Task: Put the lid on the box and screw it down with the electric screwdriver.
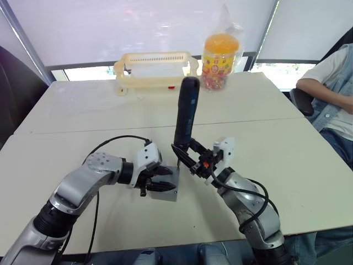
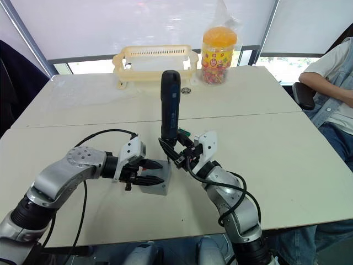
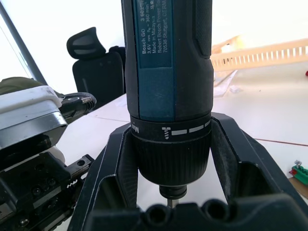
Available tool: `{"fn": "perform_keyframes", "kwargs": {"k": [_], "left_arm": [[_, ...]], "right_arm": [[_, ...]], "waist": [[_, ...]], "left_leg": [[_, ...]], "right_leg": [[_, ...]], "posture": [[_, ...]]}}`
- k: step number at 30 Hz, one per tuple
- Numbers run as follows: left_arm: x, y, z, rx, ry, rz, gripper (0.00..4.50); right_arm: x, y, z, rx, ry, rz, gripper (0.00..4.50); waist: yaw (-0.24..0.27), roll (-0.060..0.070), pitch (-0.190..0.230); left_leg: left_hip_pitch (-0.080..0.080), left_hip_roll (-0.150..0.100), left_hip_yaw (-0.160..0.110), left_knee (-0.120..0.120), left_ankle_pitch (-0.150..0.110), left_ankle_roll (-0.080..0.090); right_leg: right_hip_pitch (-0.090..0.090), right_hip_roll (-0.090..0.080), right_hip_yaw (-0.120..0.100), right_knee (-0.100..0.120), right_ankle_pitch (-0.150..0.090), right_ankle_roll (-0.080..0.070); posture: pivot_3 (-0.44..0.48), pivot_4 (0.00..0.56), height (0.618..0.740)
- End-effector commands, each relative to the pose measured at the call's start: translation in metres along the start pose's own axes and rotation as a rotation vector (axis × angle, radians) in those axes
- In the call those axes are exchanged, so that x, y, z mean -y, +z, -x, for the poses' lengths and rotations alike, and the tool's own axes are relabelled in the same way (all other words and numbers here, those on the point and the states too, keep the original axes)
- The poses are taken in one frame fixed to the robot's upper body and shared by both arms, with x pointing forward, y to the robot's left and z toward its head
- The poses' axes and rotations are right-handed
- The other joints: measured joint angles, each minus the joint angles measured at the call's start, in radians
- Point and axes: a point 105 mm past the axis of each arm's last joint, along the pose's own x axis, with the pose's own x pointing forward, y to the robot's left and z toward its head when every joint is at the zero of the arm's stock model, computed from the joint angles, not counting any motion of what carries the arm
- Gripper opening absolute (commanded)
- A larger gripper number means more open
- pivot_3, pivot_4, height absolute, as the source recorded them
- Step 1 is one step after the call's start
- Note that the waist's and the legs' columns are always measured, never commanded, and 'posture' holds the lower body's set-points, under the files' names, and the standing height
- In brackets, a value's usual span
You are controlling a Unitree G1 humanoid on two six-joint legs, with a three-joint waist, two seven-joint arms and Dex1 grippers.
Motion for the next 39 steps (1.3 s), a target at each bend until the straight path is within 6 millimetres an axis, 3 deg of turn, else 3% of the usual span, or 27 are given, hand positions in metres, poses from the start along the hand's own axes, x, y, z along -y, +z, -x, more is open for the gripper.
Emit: {"fn": "perform_keyframes", "kwargs": {"k": [1, 11, 17, 39], "left_arm": [[-0.002, -0.003, 0.004, -0.011, 0.016, -0.007, 2.3], [0.001, -0.011, 0.001, -0.017, 0.008, 0.004, 2.3], [0.001, -0.018, 0.001, -0.023, 0.01, 0.018, 2.3], [0.003, -0.028, 0.002, -0.028, 0.01, 0.025, 2.3]], "right_arm": [[-0.001, 0.004, 0.0, 0.022, 0.007, 0.04, 1.71], [-0.003, -0.005, 0.001, -0.005, 0.015, 0.062, 1.71], [-0.006, -0.013, 0.001, -0.029, 0.031, 0.097, 1.71], [-0.001, -0.038, 0.011, -0.109, 0.037, 0.15, 1.71]], "waist": [[0.0, 0.0, 0.0], [0.0, 0.0, -0.001], [0.0, 0.0, -0.001], [0.001, 0.0, -0.018]], "left_leg": [[0.0, 0.0, 0.0, 0.0, 0.0, 0.0], [0.003, 0.0, 0.0, 0.0, 0.0, 0.0], [0.016, 0.001, 0.0, -0.003, -0.001, 0.001], [0.017, 0.001, 0.0, -0.003, -0.001, 0.001]], "right_leg": [[0.0, 0.0, 0.0, 0.0, 0.0, 0.0], [0.003, 0.0, 0.0, 0.0, 0.0, 0.0], [0.015, 0.0, 0.0, -0.003, -0.001, -0.001], [0.016, 0.001, 0.0, -0.003, -0.002, -0.002]], "posture": [[0.0, 0.15, 0.74], [0.0, 0.15, 0.74], [0.0, 0.15, 0.74], [0.0, 0.15, 0.74]]}}
